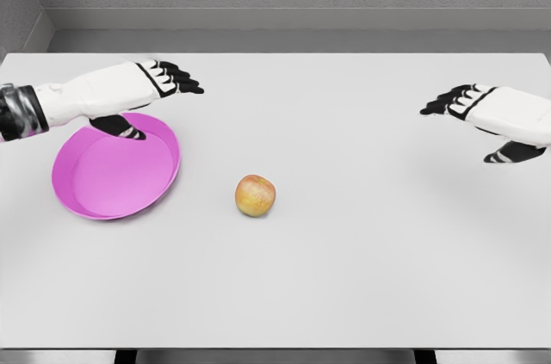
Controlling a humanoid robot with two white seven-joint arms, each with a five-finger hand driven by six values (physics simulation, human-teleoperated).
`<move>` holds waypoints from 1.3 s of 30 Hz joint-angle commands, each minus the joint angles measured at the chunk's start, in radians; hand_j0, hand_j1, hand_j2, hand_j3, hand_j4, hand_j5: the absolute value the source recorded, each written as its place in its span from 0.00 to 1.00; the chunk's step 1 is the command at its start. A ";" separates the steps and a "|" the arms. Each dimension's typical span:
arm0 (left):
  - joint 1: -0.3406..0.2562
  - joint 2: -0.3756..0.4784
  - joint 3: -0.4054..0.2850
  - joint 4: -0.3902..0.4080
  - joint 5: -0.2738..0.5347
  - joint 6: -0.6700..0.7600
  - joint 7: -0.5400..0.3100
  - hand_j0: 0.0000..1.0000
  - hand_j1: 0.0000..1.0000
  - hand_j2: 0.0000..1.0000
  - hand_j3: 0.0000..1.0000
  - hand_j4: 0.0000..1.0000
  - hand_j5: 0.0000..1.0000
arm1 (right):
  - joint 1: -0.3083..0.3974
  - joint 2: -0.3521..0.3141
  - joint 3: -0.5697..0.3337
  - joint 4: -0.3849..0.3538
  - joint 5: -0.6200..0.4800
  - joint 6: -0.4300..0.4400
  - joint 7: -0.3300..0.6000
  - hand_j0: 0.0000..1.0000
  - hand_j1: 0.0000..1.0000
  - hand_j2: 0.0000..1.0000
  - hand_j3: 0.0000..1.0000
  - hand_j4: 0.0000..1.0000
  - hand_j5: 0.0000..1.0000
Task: Put the apple on the plate with both arms
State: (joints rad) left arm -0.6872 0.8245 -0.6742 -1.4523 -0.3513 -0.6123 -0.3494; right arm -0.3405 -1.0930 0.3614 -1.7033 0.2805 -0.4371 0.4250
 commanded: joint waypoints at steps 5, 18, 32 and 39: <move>-0.064 -0.094 -0.133 -0.039 -0.133 0.001 0.000 1.00 1.00 1.00 1.00 1.00 1.00 | 0.005 -0.008 -0.048 -0.030 -0.007 -0.022 0.008 1.00 1.00 1.00 1.00 1.00 1.00; -0.215 -0.179 -0.400 -0.036 -0.040 0.001 -0.183 1.00 1.00 1.00 1.00 1.00 1.00 | 0.012 -0.011 -0.044 -0.045 -0.007 -0.022 0.011 1.00 1.00 1.00 1.00 1.00 1.00; -0.230 -0.268 -0.418 -0.016 -0.126 0.001 -0.212 1.00 1.00 1.00 1.00 1.00 1.00 | 0.017 -0.013 -0.045 -0.048 -0.007 -0.022 0.011 1.00 1.00 1.00 1.00 1.00 1.00; -0.233 -0.260 -0.415 -0.016 -0.193 0.001 -0.211 1.00 1.00 1.00 1.00 1.00 1.00 | 0.021 -0.011 -0.045 -0.048 -0.007 -0.022 0.011 1.00 1.00 1.00 1.00 1.00 1.00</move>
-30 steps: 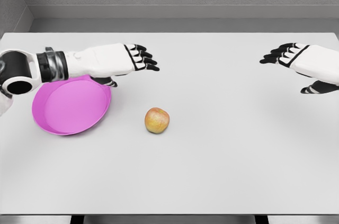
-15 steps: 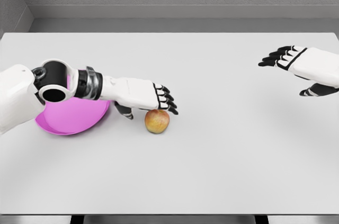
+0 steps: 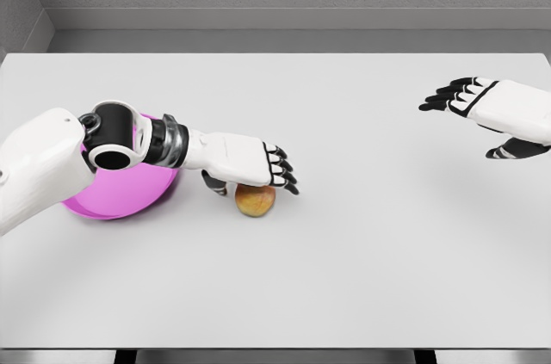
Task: Put the apple on the plate with both arms
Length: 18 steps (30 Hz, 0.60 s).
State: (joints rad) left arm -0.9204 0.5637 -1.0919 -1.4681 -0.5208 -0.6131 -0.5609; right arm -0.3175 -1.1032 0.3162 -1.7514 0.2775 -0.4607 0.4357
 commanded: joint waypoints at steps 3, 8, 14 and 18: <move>0.002 0.001 0.003 -0.001 -0.025 0.002 0.001 0.91 0.91 0.91 0.91 0.91 0.91 | 0.000 -0.001 0.000 0.001 -0.004 0.002 0.000 1.00 1.00 1.00 1.00 1.00 1.00; 0.014 0.002 0.000 -0.017 -0.019 0.002 0.001 0.89 0.89 0.89 0.89 0.89 0.89 | 0.000 -0.001 0.000 0.000 -0.004 0.001 0.000 1.00 1.00 1.00 1.00 1.00 1.00; 0.026 0.008 -0.003 -0.044 -0.024 0.002 -0.001 0.89 0.89 0.89 0.89 0.89 0.89 | 0.002 -0.001 0.000 0.000 -0.004 0.002 -0.002 1.00 1.00 1.00 1.00 1.00 1.00; 0.028 0.008 -0.002 -0.041 -0.057 0.002 -0.001 0.78 0.78 0.78 0.78 0.78 0.78 | 0.002 0.000 0.000 0.000 -0.004 0.002 0.000 1.00 1.00 1.00 1.00 1.00 1.00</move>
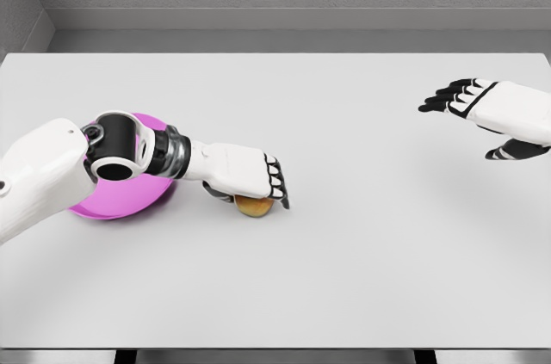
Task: Put the apple on the plate with both arms
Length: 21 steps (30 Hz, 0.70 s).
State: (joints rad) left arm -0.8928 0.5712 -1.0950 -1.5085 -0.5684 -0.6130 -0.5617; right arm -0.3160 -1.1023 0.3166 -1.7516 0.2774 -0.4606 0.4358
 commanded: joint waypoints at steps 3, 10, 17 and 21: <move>0.003 0.001 0.001 0.002 -0.024 0.002 0.000 0.71 0.71 0.71 0.71 0.71 0.71 | 0.000 -0.002 -0.001 0.000 -0.004 0.000 0.000 1.00 1.00 1.00 1.00 1.00 1.00; 0.006 -0.002 0.003 0.002 -0.034 0.002 0.002 0.39 0.39 0.39 0.39 0.39 0.39 | 0.000 -0.002 -0.001 0.000 -0.004 0.002 0.000 1.00 1.00 1.00 1.00 1.00 1.00; 0.006 0.010 0.015 -0.001 0.041 0.002 0.013 0.18 0.18 0.18 0.18 0.18 0.18 | 0.000 -0.002 -0.001 0.001 -0.004 0.000 0.000 1.00 1.00 1.00 1.00 1.00 1.00; 0.006 0.044 0.055 0.005 0.088 0.002 0.013 0.18 0.18 0.18 0.18 0.18 0.18 | 0.000 -0.002 -0.001 0.001 -0.004 0.002 0.000 1.00 1.00 1.00 1.00 1.00 1.00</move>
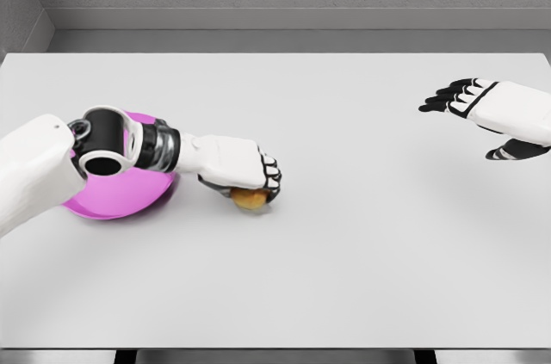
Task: Put the apple on the plate with both arms
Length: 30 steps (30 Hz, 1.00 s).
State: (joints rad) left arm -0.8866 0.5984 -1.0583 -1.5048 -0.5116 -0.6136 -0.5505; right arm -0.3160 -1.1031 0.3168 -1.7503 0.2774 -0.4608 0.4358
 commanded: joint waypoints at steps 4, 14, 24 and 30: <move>0.021 0.121 0.104 0.011 0.146 0.003 -0.003 0.18 0.18 0.18 0.18 0.18 0.18 | -0.002 -0.001 -0.001 0.005 -0.004 0.001 0.000 1.00 1.00 1.00 1.00 1.00 1.00; 0.038 0.190 0.181 0.354 0.229 0.003 -0.008 0.19 0.19 0.19 0.19 0.19 0.19 | 0.000 -0.001 0.001 0.003 -0.004 0.002 -0.002 1.00 1.00 1.00 1.00 1.00 1.00; 0.057 0.195 0.185 0.347 0.229 0.003 -0.008 1.00 1.00 1.00 1.00 1.00 1.00 | 0.003 0.000 -0.002 0.021 -0.004 0.001 0.000 1.00 1.00 1.00 1.00 1.00 1.00; 0.061 0.233 0.271 0.348 0.329 0.003 -0.005 1.00 1.00 1.00 1.00 1.00 1.00 | 0.011 -0.064 -0.007 0.045 -0.006 0.002 0.000 1.00 1.00 1.00 1.00 1.00 1.00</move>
State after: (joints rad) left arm -0.8253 0.8195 -0.8128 -1.1568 -0.2234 -0.6135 -0.5564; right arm -0.3083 -1.1424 0.3126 -1.7088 0.2766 -0.4606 0.4359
